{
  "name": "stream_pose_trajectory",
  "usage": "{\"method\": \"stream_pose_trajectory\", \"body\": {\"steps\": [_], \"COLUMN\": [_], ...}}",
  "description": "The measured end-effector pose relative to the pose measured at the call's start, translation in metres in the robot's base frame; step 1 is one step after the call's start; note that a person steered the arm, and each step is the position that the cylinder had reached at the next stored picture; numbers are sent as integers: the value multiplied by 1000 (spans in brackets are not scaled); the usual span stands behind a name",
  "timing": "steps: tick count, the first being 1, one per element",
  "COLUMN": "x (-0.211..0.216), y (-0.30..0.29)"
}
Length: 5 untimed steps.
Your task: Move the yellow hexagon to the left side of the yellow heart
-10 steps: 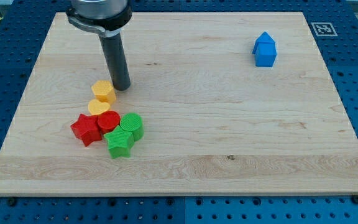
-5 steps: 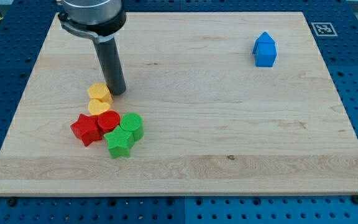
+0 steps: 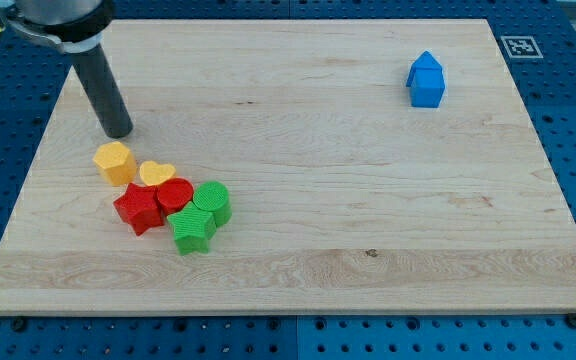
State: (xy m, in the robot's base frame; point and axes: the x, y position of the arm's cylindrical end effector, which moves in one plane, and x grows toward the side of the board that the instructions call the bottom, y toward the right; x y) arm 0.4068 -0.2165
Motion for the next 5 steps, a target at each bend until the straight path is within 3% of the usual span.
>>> {"method": "stream_pose_trajectory", "body": {"steps": [5], "x": [40], "y": [20]}}
